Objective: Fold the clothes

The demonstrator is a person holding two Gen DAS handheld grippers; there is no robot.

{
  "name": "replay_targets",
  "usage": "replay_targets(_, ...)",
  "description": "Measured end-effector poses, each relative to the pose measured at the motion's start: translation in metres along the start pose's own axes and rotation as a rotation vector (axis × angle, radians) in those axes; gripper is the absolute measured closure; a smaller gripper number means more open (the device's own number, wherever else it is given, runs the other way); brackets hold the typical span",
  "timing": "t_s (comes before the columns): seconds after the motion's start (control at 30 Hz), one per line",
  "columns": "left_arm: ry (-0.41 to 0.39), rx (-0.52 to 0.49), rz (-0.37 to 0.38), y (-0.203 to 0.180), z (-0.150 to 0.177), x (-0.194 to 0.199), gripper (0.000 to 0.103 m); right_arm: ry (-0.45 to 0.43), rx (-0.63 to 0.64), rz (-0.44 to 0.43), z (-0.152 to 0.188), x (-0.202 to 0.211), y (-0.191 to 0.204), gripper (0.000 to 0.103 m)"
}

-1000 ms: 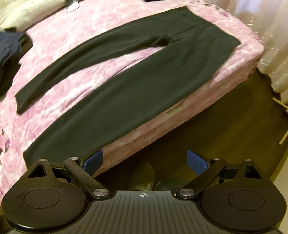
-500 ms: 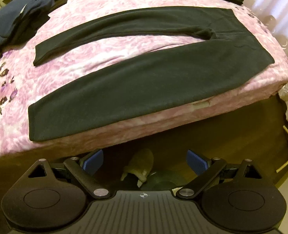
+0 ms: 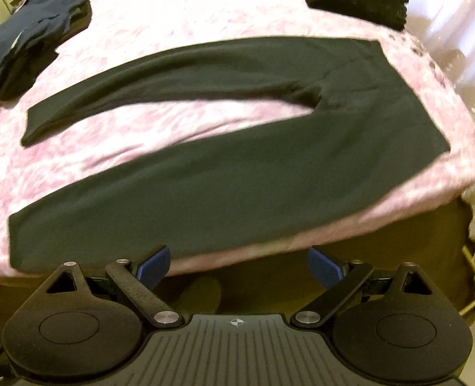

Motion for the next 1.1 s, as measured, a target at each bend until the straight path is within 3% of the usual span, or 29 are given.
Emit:
replay_targets(0.13, -0.058, -0.182, -0.057, -0.033, 0.001, -0.003, 0.003, -0.027, 0.058, 0.008, -0.019, -0.008, -0.026, 0.008)
replay_targets(0.27, -0.084, -0.404, -0.056, -0.075, 0.033, -0.014, 0.009, -0.023, 0.049, 0.025, -0.017, -0.015, -0.050, 0.008)
replay_targets(0.47, -0.061, -0.604, 0.032, -0.130, 0.097, -0.047, 0.041, 0.011, 0.063, 0.062, 0.011, -0.019, -0.053, 0.008)
replay_targets(0.53, -0.063, -0.648, 0.056, -0.146, 0.115, -0.059, 0.059, 0.021, 0.075, 0.068, 0.025, -0.022, -0.046, 0.008)
replay_targets(0.63, -0.047, -0.721, 0.058, -0.168, 0.138, -0.083, 0.071, 0.047, 0.099, 0.077, 0.044, -0.031, -0.036, 0.008)
replay_targets(0.77, -0.042, -0.779, 0.003, -0.178, 0.156, -0.111, 0.085, 0.067, 0.100, 0.082, 0.065, -0.039, -0.025, 0.008)
replay_targets(0.9, -0.054, -0.759, -0.013, -0.170, 0.155, -0.114, 0.099, 0.071, 0.102, 0.075, 0.081, -0.039, -0.016, 0.008)
replay_targets(1.1, -0.086, -0.733, -0.011, -0.156, 0.141, -0.099, 0.100, 0.020, 0.103, 0.073, 0.085, -0.030, -0.015, 0.008)
Point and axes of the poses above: each gripper's, at about its wrist camera, not at the fingertips, and x roughly against the way its jaws point, y to its left, z to its underside, the point moved 2 cm from there along -x, roughly the way its jaws point, and after that the axes turned 5 degrees about -x, right-handed, at the moved point
